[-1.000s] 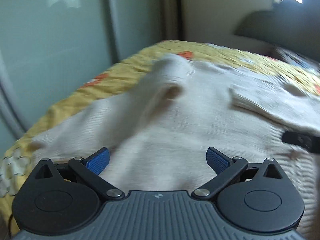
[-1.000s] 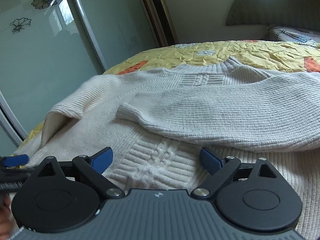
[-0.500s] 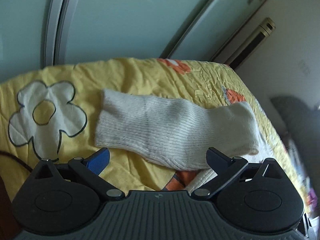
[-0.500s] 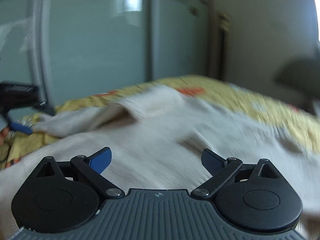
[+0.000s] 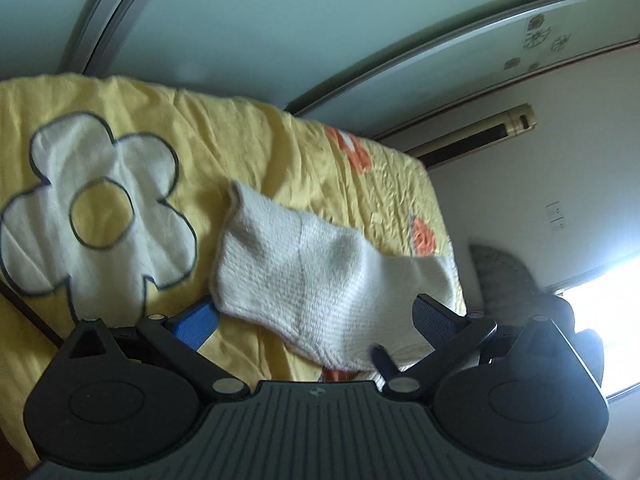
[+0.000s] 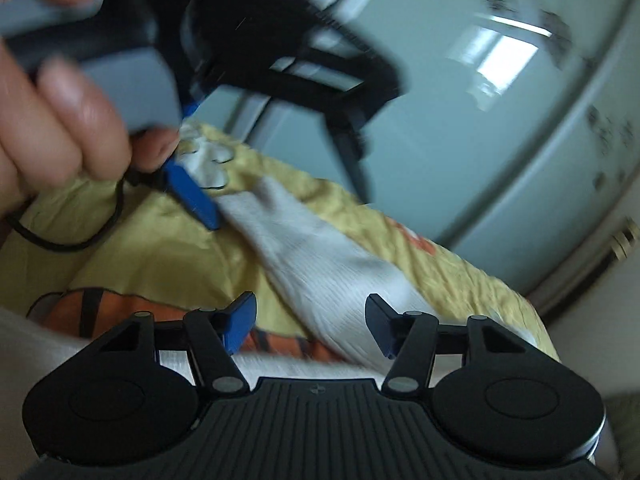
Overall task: Fold small clothes
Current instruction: 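Move the left gripper to the other sleeve cuff and close on it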
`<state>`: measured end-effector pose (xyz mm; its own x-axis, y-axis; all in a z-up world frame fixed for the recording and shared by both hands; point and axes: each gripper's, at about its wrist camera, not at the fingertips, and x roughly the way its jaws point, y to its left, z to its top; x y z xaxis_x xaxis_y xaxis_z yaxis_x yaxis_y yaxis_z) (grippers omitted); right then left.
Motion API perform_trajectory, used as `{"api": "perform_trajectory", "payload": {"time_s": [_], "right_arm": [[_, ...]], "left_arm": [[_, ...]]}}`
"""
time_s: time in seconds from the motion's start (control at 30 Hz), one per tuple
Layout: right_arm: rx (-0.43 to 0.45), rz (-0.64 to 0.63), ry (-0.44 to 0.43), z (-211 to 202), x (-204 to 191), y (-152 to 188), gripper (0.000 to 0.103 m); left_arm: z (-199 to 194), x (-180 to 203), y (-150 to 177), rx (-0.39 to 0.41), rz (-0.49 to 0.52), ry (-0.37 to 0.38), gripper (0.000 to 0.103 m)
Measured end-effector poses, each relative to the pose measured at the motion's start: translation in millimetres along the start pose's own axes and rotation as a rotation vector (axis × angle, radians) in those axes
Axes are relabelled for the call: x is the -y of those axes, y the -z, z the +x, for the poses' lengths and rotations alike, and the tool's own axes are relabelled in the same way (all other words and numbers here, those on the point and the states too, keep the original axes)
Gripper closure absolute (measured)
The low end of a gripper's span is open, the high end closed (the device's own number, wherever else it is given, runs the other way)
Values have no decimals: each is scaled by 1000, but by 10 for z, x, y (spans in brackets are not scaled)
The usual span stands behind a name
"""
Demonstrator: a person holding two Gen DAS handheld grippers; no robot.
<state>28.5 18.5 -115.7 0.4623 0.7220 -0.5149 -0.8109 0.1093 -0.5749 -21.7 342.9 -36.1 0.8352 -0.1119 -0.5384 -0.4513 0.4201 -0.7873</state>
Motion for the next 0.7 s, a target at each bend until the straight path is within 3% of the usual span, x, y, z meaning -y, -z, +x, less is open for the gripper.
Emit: {"api": "perform_trajectory", "payload": {"time_s": [0.17, 0.23, 0.3, 0.5, 0.57, 0.63, 0.7], "right_arm": [[13, -119, 36, 240, -199, -132, 44], [17, -123, 41, 289, -217, -178, 59], [20, -114, 41, 330, -225, -201, 87], [102, 76, 8, 85, 21, -188, 94], [121, 148, -10, -14, 147, -183, 94], [129, 190, -22, -77, 226, -173, 94], [118, 206, -43, -78, 252, -159, 94]], "left_arm": [[-2, -59, -25, -17, -7, 45, 0], [32, -79, -27, -44, -22, 73, 0], [72, -93, -35, -65, -42, 101, 0], [197, -81, -86, -42, -98, 132, 1], [248, -31, -97, -28, -94, 122, 12], [320, 9, -116, -50, -90, 121, 49], [389, 20, -123, -67, -100, 111, 68]]}}
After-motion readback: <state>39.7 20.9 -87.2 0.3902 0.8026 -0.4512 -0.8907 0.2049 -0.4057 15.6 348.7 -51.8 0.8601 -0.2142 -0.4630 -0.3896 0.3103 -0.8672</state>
